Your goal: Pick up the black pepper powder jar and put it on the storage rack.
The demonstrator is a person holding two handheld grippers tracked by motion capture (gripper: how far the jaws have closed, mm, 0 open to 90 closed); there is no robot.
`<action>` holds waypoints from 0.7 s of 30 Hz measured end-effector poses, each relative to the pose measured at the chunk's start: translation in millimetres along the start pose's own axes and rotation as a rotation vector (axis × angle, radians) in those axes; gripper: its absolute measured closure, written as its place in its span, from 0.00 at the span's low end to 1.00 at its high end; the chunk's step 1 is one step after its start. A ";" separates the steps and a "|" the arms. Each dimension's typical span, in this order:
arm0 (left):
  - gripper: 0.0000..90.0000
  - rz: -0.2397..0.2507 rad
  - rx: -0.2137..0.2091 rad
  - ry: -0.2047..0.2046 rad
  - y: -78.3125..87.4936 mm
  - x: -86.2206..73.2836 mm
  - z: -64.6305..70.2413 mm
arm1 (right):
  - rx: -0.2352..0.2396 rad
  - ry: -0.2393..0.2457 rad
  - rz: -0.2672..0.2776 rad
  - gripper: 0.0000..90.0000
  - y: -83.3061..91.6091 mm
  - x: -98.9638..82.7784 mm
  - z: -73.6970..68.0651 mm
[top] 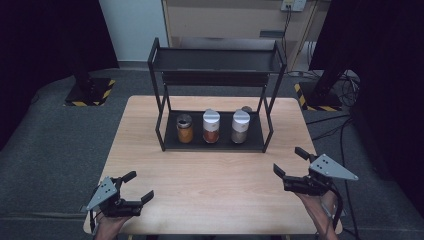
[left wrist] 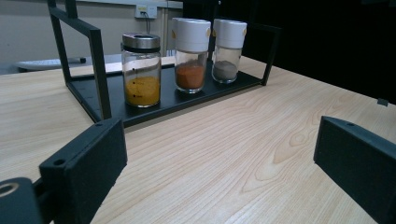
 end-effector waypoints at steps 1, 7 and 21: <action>0.02 0.001 0.001 0.001 0.0 -0.1 -0.1 | -0.002 -0.006 0.000 0.10 2.5 -2.3 0.4; 0.02 0.003 0.001 0.006 0.1 -0.4 -0.7 | -0.024 -0.029 -0.015 0.10 13.2 -18.5 4.6; 0.02 0.006 0.003 0.013 0.2 -0.8 -1.6 | -0.041 -0.046 -0.027 0.09 23.3 -50.2 7.9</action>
Point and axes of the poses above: each handheld gripper's, and its own axes: y roughly backward along the jaws, x roughly out of its top, z roughly to its right, the point moved 9 cm from there along -y, roughly forward along the jaws, and after that the axes turned 6 degrees about -z, right-handed, at the moved point
